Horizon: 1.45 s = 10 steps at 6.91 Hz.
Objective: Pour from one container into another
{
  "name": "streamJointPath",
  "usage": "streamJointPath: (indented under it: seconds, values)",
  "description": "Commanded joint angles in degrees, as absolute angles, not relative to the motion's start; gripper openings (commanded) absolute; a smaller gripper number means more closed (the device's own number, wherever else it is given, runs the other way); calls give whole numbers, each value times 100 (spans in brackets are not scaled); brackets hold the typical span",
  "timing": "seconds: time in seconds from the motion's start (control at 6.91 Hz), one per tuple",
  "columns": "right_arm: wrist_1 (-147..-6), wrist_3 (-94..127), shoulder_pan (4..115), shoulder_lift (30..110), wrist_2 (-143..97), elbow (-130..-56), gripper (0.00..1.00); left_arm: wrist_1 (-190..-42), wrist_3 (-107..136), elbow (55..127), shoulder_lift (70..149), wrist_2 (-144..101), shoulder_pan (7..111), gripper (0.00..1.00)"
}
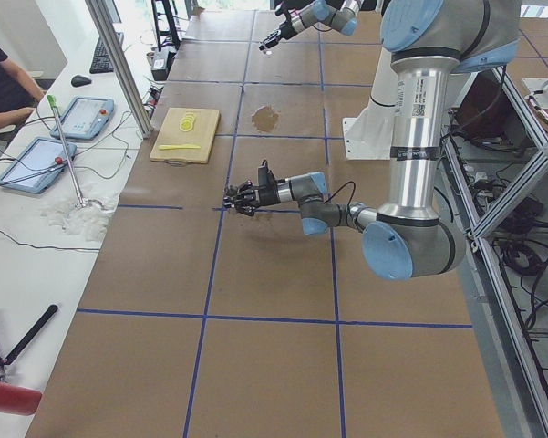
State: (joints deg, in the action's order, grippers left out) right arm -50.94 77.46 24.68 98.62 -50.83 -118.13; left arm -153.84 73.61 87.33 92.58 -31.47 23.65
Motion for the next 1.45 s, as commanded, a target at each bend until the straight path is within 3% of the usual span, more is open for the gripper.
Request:
streamJointPath:
  seconds: [0.0, 0.43, 0.72, 1.01, 1.3]
  values:
    - [-5071, 7743, 2233, 9888, -4809, -11681, 0, -15381, 7479, 8526, 9246, -2613, 1971, 0]
    - [-5071, 7743, 2118, 9853, -4702, -11602, 0, -15285, 7479, 8456, 9246, -2505, 1618, 0]
    - [-5071, 7734, 2101, 9853, -4693, -11567, 0, -15205, 7462, 8455, 9246, -2505, 1495, 32]
    - [-5071, 7734, 2092, 9853, -4693, -11558, 0, -15196, 7427, 8464, 9246, -2514, 1459, 43]
    - [-5071, 7734, 2083, 9844, -4685, -11558, 0, -15205, 7418, 8481, 9255, -2549, 1441, 45]
